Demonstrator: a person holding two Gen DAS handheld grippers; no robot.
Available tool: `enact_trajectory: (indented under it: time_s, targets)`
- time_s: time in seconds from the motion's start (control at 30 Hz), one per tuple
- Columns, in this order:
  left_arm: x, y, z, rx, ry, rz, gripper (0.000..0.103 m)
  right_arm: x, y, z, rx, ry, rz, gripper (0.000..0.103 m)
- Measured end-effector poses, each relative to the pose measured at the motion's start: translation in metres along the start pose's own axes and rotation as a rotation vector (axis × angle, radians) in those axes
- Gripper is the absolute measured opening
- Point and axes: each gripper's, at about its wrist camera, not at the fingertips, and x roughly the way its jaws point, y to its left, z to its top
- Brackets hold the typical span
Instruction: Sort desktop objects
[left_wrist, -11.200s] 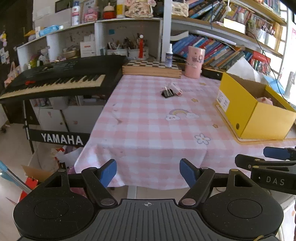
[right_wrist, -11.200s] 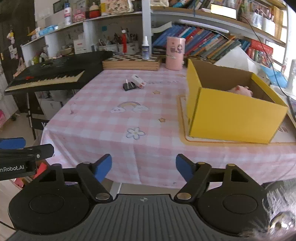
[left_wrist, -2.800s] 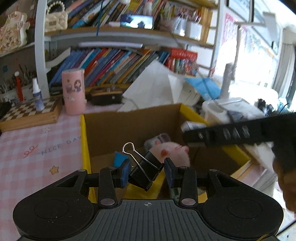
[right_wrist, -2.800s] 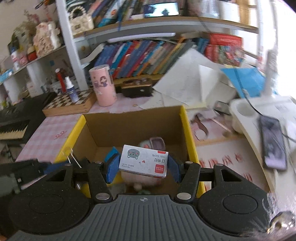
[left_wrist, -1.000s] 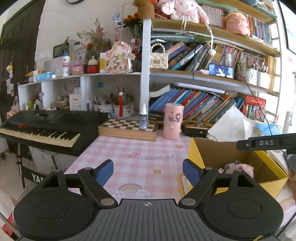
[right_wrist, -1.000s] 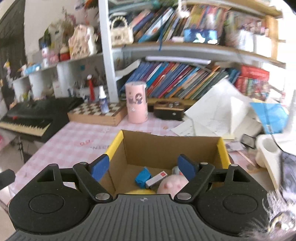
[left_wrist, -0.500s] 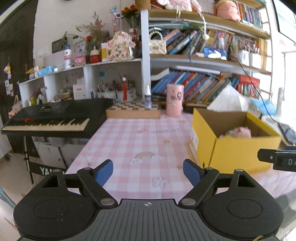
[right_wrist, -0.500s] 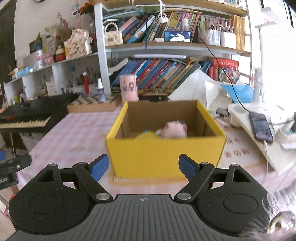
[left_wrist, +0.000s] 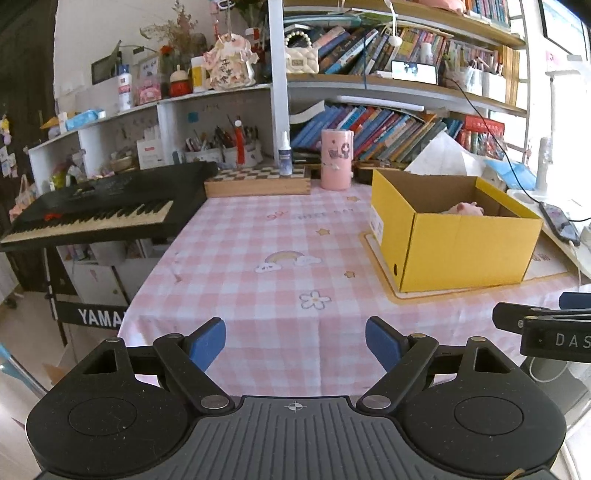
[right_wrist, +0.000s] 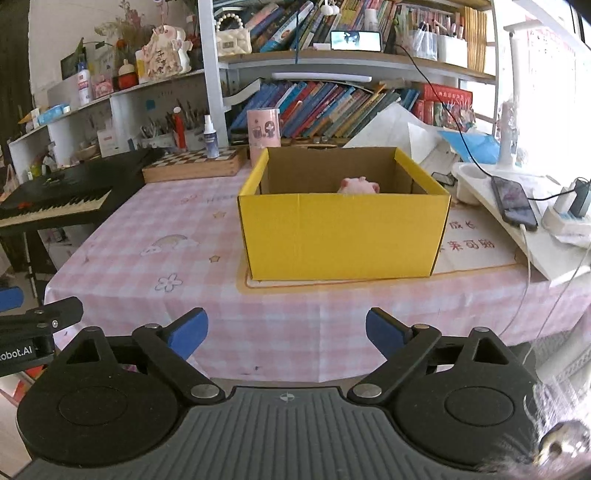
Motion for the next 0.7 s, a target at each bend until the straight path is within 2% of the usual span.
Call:
enact_trajectory:
  time_s: [0.37, 0.47, 0.7]
  targets:
    - [0.0011, -0.0037, -0.0031, 0.008, 0.027, -0.019, 0.085, -0.0032, 0.0037, -0.0039, -0.005, 0.02, 0.007, 0.093]
    - [0.0024, -0.0035, -0.0029, 0.005, 0.034, -0.022, 0.085, -0.0025, 0.0033, -0.0039, -0.003, 0.026, 0.005, 0.098]
    - [0.0069, -0.0017, -0.0027, -0.006, 0.054, -0.027, 0.086, 0.001, 0.0026, -0.0041, 0.001, 0.054, 0.0, 0.099]
